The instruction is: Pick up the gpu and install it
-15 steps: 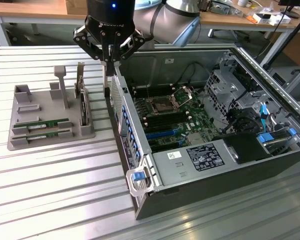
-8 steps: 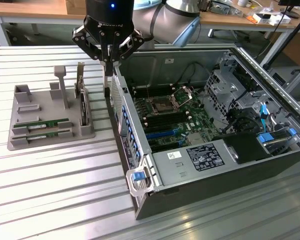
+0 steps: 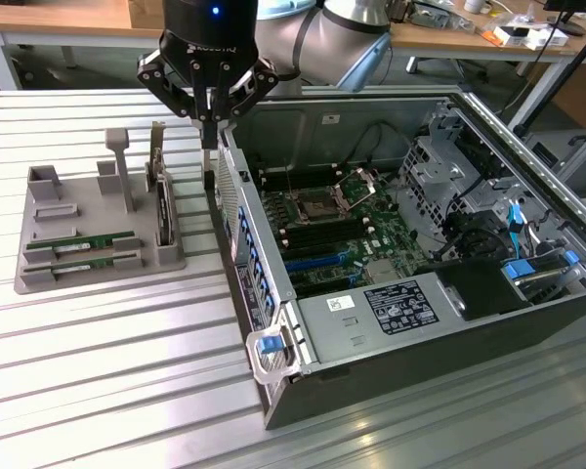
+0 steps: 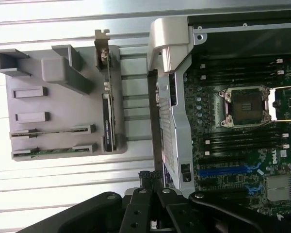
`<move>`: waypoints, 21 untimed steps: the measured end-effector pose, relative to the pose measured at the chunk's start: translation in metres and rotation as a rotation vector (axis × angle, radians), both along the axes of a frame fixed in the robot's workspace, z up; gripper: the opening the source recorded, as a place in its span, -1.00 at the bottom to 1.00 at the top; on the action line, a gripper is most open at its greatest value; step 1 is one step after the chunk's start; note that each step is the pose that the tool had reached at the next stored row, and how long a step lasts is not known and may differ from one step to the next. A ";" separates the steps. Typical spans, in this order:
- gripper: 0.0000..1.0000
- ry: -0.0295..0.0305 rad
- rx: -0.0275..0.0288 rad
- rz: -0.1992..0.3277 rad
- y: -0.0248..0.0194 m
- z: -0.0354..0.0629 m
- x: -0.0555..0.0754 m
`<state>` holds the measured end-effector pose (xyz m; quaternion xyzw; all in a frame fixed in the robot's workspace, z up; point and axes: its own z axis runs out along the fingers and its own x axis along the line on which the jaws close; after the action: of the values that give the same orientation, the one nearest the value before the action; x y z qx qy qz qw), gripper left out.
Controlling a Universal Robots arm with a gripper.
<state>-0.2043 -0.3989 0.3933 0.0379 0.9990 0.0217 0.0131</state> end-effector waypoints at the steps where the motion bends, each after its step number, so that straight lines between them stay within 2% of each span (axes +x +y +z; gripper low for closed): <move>1: -0.80 0.0000 0.0000 0.000 0.0000 0.0000 0.000; 21: -0.80 0.0000 0.0000 0.000 0.0000 0.0000 -0.009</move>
<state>-0.2132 -0.3989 0.3933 0.0379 0.9990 0.0217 0.0131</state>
